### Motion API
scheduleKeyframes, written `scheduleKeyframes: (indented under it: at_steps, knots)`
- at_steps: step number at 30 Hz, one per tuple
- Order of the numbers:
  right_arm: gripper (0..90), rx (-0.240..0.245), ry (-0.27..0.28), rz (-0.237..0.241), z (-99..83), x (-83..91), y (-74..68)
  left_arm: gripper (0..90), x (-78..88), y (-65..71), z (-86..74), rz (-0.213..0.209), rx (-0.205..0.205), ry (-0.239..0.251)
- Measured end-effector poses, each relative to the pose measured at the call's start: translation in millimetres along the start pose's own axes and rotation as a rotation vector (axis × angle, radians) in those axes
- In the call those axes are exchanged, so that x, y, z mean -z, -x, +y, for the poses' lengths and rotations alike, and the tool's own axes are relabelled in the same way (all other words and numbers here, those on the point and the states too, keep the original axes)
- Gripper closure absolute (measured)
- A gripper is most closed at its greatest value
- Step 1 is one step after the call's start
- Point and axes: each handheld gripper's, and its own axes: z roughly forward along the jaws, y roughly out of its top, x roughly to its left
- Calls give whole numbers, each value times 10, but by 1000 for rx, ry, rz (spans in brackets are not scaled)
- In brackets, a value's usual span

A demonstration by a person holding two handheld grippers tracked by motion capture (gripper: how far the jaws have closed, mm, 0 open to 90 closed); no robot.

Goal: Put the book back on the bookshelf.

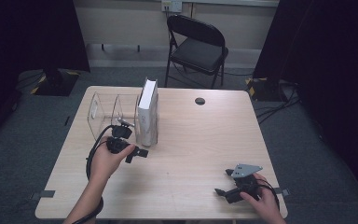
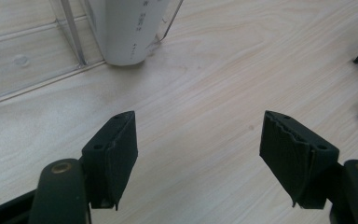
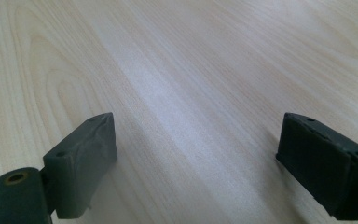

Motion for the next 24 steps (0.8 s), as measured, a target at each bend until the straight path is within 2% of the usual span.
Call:
scheduleKeyframes:
  at_steps: [6,7,24]
  knots:
    - [109,0,0,0,0,0,0,275,-26,-48,-71,0,14,3]
    - [109,-1,-1,0,0,0,0,275,-25,-62,-81,4,5,0]
    - [109,0,0,0,0,0,0,274,-55,-188,-229,-3,13,6]
